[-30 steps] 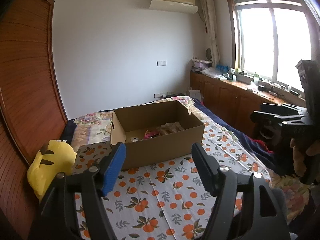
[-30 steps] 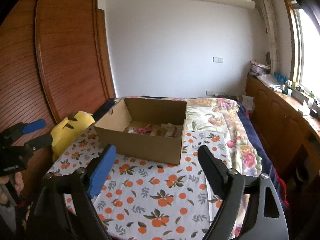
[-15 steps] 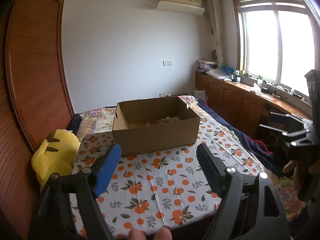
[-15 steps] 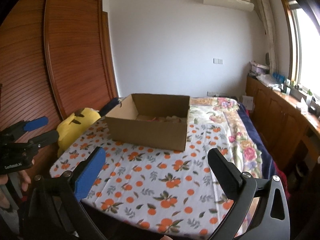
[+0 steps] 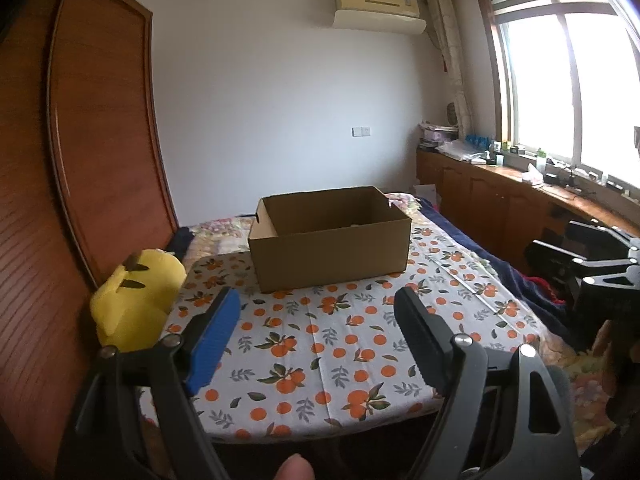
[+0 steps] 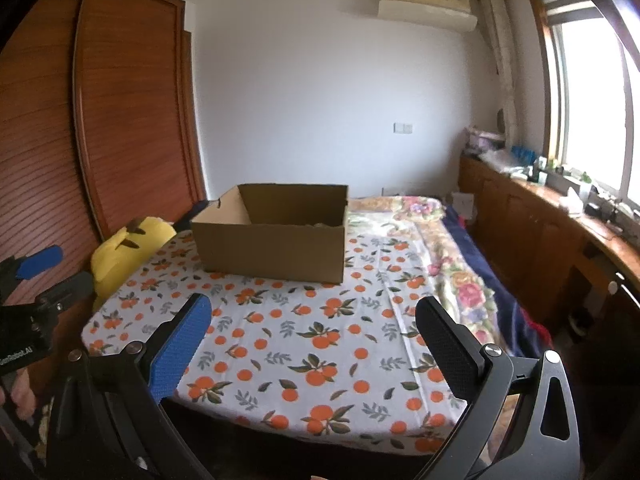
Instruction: Organize snacks
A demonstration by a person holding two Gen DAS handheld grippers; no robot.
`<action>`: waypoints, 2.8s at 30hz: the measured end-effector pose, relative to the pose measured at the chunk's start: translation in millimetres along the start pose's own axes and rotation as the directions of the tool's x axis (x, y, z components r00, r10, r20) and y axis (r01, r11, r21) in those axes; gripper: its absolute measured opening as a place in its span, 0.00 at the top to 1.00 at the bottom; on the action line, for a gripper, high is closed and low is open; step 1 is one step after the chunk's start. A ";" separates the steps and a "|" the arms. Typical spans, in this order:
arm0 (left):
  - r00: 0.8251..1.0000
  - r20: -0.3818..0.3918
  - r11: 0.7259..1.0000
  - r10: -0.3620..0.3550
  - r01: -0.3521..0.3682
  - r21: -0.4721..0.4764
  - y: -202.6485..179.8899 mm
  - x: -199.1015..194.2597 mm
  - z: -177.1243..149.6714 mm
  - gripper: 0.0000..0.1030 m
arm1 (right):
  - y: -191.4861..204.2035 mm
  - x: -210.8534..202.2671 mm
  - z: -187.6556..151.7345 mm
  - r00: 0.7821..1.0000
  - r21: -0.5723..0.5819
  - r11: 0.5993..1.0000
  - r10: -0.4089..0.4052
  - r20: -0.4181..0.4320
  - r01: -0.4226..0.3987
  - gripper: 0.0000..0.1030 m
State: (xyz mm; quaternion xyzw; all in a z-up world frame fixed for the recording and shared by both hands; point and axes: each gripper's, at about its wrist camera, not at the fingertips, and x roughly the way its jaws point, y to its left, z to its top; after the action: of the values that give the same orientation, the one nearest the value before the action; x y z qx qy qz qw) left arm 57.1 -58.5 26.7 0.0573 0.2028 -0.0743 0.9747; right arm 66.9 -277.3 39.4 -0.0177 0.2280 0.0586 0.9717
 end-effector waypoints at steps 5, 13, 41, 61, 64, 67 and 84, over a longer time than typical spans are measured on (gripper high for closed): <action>1.000 -0.006 0.999 0.018 -0.018 0.030 -9.9 -2.3 -6.1 0.22 | 1.4 -6.9 -8.1 1.000 0.016 1.000 0.013 0.000 -0.013 0.00; 0.999 -0.031 1.000 0.015 -0.014 0.014 -14.4 -1.1 -18.9 0.22 | 7.7 -13.9 -20.5 1.000 0.007 1.000 -0.011 0.019 0.010 0.00; 0.996 -0.040 0.995 0.081 -0.083 -0.049 0.9 8.0 -53.9 0.22 | 5.0 -11.3 -53.5 0.998 0.046 0.997 -0.062 -0.005 0.062 0.00; 0.996 -0.025 0.996 0.081 -0.082 -0.041 -1.2 2.0 -53.2 0.22 | 4.8 -11.1 -53.7 0.998 0.044 0.997 -0.065 -0.004 0.065 0.00; 0.997 -0.024 0.996 0.077 -0.078 -0.043 -1.0 1.8 -52.8 0.22 | 5.1 -10.9 -53.5 0.998 0.045 0.997 -0.065 -0.003 0.065 0.00; 0.997 -0.024 0.996 0.077 -0.078 -0.042 -1.3 1.6 -52.7 0.22 | 4.7 -10.8 -53.6 0.998 0.045 0.997 -0.066 -0.002 0.066 0.00; 0.997 -0.020 0.996 0.078 -0.078 -0.044 0.5 1.3 -51.4 0.22 | 2.3 -12.1 -52.3 0.998 0.054 0.996 -0.070 -0.003 0.070 0.00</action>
State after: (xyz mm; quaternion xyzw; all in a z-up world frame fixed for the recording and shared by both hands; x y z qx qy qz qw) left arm 38.5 -50.9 -20.6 0.0442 0.2111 -0.0311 0.9760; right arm 32.8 -279.5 -2.1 0.0008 0.2295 0.0184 0.9731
